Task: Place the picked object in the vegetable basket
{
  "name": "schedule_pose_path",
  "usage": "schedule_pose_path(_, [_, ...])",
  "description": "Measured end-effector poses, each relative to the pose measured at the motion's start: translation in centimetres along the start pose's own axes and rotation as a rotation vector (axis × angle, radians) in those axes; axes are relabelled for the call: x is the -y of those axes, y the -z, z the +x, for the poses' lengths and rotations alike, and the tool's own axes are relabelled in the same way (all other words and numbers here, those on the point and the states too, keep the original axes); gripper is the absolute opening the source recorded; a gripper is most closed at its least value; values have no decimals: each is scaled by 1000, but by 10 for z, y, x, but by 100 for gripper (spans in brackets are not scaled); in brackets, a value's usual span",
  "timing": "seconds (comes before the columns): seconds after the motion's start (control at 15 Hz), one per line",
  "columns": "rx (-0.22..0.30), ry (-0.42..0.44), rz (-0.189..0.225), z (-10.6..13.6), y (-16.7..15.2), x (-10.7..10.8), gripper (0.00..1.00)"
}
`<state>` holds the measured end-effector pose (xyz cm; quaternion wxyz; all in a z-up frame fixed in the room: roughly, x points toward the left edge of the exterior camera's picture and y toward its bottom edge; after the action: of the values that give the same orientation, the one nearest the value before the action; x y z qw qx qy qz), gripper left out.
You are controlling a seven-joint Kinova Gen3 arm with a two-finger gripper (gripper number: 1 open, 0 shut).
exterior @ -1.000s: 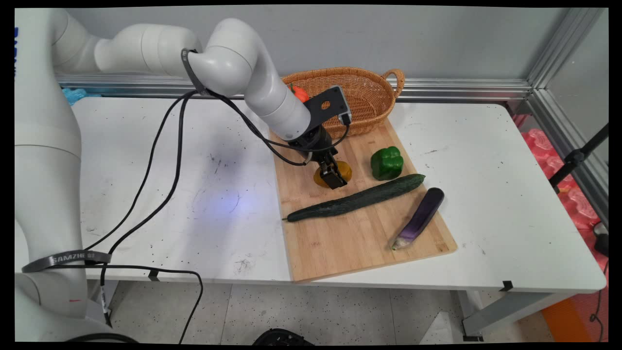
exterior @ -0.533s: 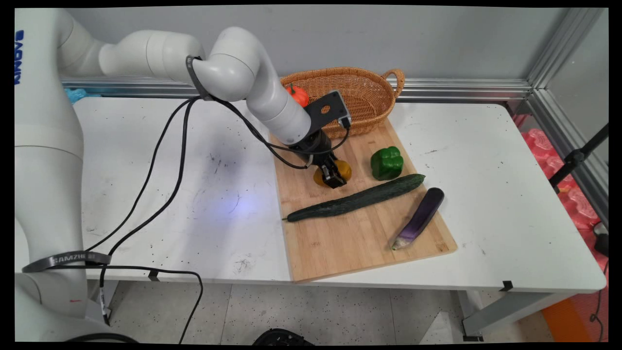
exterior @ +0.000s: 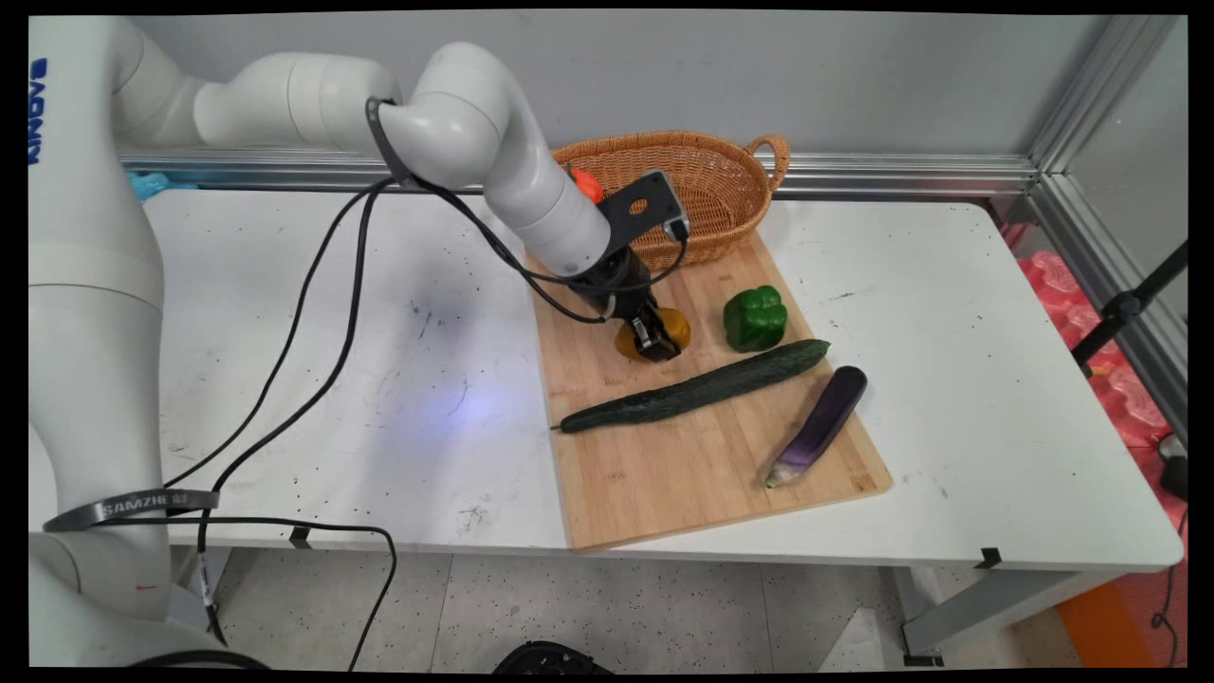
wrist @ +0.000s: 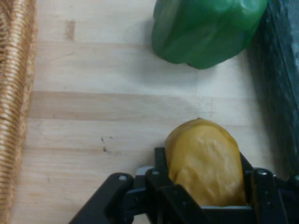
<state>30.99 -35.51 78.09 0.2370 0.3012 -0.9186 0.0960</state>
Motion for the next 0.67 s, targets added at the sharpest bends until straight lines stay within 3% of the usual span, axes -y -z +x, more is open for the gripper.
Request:
schedule_pose_path(0.4, [-5,-49,-20,28,33,15,0])
schedule_pose_path(0.67, [-28,-85,-6,52,50,34,0])
